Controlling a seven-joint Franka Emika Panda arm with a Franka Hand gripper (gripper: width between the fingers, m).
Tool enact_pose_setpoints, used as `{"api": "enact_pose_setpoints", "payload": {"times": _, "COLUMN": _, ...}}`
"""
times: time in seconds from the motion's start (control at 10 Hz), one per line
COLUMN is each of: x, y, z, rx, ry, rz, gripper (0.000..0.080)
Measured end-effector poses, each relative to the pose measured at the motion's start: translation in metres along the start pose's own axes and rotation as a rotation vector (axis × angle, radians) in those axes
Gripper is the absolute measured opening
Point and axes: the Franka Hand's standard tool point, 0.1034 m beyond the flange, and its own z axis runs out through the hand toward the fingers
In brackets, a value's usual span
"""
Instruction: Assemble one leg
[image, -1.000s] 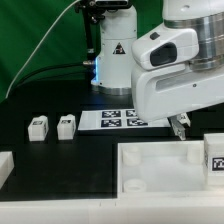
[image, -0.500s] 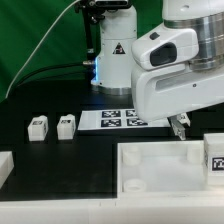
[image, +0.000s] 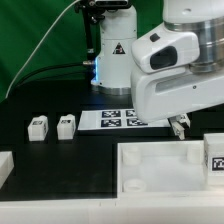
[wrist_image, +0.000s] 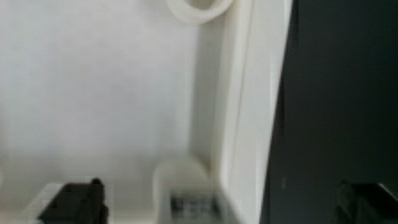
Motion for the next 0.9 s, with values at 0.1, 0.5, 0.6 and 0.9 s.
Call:
{"api": "enact_pose_setpoints", "payload": {"times": 0.1, "x": 0.009, "y": -0.002, "z": -0.008, "rx": 0.002, "ry": 0.018, "rz": 0.019, "gripper": 0.0649}}
{"api": "enact_pose_setpoints", "payload": {"times": 0.5, "x": 0.029, "y": 0.007, "z": 0.005, "rx": 0.008, "ry": 0.052, "rz": 0.037, "gripper": 0.0649}}
{"api": "enact_pose_setpoints", "payload": {"times": 0.6, "x": 0.027, "y": 0.01, "z": 0.011, "rx": 0.005, "ry": 0.064, "rz": 0.042, "gripper": 0.0649}}
{"api": "enact_pose_setpoints", "payload": {"times": 0.9, "x": 0.015, "y": 0.016, "z": 0.019, "rx": 0.0, "ry": 0.058, "rz": 0.031, "gripper": 0.0649}}
